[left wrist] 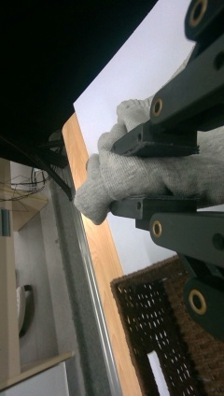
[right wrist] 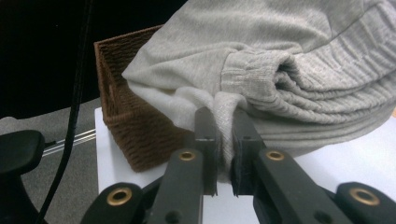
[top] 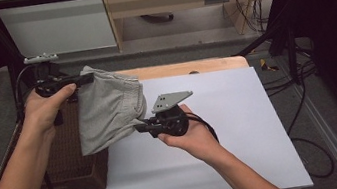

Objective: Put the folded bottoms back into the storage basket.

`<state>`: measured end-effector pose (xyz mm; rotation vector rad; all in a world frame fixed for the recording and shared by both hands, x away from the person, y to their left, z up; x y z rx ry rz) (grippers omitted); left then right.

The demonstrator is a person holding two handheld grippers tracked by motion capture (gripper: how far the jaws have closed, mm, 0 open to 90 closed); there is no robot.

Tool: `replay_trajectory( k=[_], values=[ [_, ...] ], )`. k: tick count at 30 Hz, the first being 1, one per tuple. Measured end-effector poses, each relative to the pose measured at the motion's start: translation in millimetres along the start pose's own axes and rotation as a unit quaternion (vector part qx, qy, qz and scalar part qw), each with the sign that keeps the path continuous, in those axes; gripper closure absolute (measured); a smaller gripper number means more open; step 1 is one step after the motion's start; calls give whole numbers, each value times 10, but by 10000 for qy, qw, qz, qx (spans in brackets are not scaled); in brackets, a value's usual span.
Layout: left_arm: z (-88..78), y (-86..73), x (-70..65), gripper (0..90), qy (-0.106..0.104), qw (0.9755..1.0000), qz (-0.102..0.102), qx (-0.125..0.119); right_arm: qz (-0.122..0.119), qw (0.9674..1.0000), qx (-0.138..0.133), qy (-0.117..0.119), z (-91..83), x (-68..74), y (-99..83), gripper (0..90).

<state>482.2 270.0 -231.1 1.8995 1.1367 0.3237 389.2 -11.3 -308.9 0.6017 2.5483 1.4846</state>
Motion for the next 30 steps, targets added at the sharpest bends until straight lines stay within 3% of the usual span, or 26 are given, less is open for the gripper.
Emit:
replay_trajectory(
  k=[30],
  values=[
    [-233, -96, 278, 740, 233, 9995, -155, -118, -115, 9998, 65, 142, 424, 104, 218, 842]
  ],
)
Point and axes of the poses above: each handheld gripper's, and its own axes: z roughly forward along the jaws, y roughly out of its top, x roughly to its left, the point moved 2 cm from there along z, roughly forward along the jaws, and after that the axes turned 7 degrees about x, right-handed, at the moved point
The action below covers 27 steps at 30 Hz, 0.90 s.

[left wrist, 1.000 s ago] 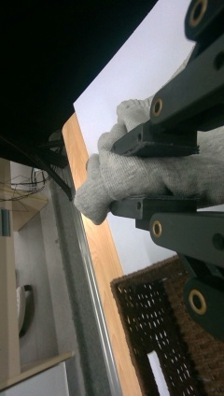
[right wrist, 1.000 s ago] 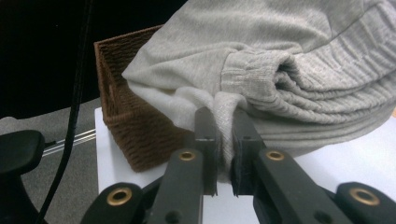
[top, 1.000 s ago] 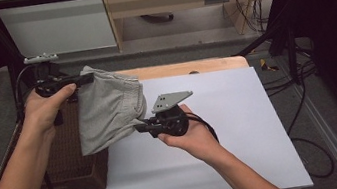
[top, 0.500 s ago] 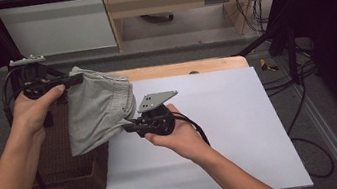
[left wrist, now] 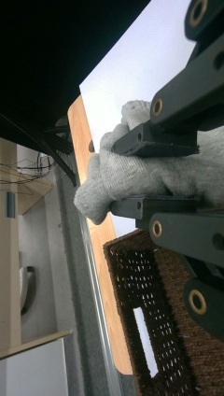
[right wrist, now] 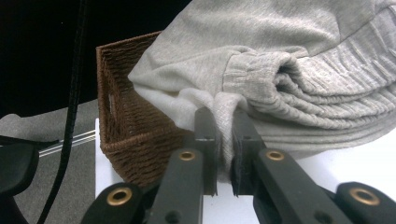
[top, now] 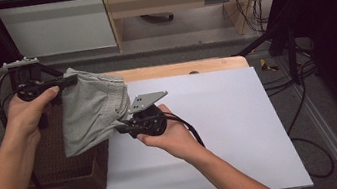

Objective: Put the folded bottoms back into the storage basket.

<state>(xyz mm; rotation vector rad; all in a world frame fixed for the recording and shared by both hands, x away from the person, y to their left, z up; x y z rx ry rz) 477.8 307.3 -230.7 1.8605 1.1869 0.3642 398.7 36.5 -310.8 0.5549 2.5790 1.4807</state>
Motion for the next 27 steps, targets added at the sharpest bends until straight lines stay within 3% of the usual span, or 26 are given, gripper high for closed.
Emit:
replay_trajectory(
  k=[17, 27],
  values=[
    [-55, -18, 66, 739, 59, 10000, -10, -7, -41, 10000, 2, 45, 118, 39, 51, 842],
    [-103, -40, 143, 738, 195, 9998, -31, -9, -60, 10000, -6, 41, 214, 64, 84, 842]
  ],
)
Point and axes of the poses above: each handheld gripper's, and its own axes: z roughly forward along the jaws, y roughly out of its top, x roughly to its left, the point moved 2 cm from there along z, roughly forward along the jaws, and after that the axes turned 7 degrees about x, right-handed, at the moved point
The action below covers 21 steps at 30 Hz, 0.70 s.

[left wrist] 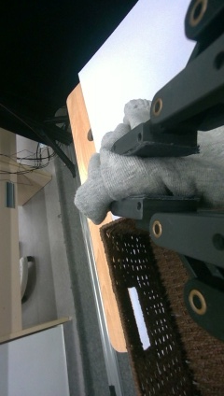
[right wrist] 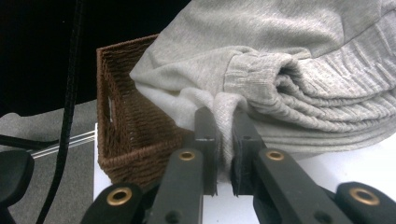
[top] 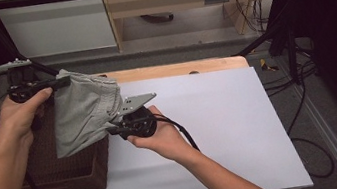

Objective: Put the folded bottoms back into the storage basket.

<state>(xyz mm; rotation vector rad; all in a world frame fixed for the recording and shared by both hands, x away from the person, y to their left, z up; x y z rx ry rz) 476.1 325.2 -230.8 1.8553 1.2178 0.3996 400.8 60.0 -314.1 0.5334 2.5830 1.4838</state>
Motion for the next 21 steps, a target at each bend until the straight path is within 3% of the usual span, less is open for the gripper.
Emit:
replay_trajectory(
  k=[12, 21],
  values=[
    [-171, -72, 208, 738, 136, 9997, -186, 36, -35, 9999, -42, 111, 225, 79, 122, 841],
    [-194, -114, 311, 738, 158, 9997, -161, 81, -61, 9999, 45, 130, 386, 104, 163, 842]
  ],
)
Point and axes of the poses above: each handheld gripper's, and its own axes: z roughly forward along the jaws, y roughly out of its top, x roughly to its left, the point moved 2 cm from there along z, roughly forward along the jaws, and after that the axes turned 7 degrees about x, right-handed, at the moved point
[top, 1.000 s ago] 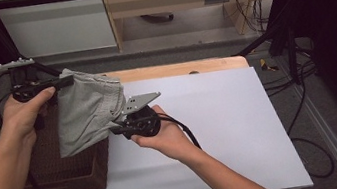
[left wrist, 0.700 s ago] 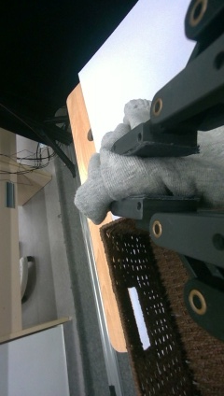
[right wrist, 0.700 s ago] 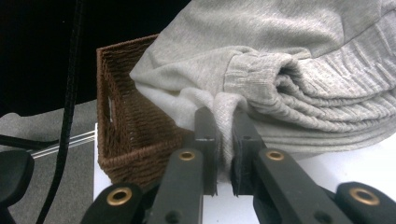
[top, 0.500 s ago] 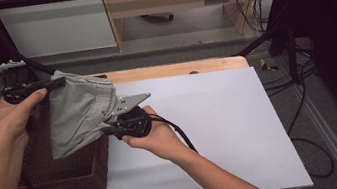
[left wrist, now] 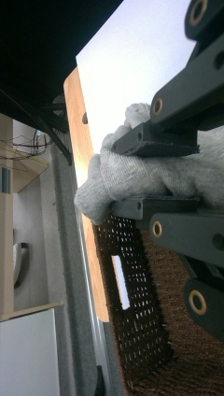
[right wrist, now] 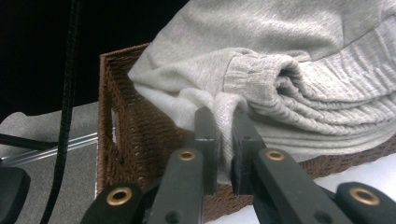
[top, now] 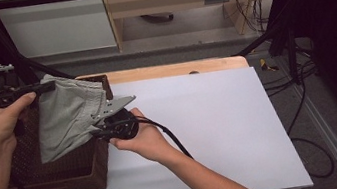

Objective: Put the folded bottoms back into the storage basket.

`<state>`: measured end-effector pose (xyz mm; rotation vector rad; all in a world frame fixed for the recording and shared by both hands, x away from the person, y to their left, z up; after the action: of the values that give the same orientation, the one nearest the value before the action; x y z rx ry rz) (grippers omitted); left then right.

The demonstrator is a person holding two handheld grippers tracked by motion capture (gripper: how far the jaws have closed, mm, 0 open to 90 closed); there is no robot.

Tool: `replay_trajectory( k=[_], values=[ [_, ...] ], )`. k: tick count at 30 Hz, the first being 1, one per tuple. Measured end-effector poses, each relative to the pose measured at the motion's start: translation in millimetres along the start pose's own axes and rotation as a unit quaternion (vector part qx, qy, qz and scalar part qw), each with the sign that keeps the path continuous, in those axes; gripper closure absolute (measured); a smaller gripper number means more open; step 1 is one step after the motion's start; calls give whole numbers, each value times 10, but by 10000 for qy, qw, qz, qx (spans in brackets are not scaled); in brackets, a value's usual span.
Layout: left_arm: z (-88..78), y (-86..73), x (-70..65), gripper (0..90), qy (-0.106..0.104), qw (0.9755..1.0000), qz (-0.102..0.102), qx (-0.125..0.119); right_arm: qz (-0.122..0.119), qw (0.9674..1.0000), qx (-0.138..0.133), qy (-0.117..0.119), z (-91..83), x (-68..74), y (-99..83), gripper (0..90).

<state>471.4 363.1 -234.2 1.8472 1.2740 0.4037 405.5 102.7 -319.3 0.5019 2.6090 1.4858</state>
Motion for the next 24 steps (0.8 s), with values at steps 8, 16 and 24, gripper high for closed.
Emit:
replay_trajectory(
  k=[8, 16, 24],
  values=[
    [-26, -20, 98, 737, 42, 10000, -68, -23, -31, 10000, 60, -1, 93, -7, 69, 842],
    [-52, -41, 176, 737, 91, 9999, -113, -85, -78, 9999, 68, -1, 158, 11, 129, 842],
    [-39, -73, 248, 737, 117, 9998, -143, -60, -79, 9999, 113, 12, 252, 22, 118, 841]
  ],
)
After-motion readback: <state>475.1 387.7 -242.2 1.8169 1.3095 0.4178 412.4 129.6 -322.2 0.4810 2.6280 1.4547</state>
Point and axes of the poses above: each handheld gripper's, and its own axes: z roughly forward along the jaws, y roughly out of its top, x roughly to its left, the point moved 2 cm from there along z, roughly forward along the jaws, and after that the axes turned 7 degrees about x, right-handed, at the moved point
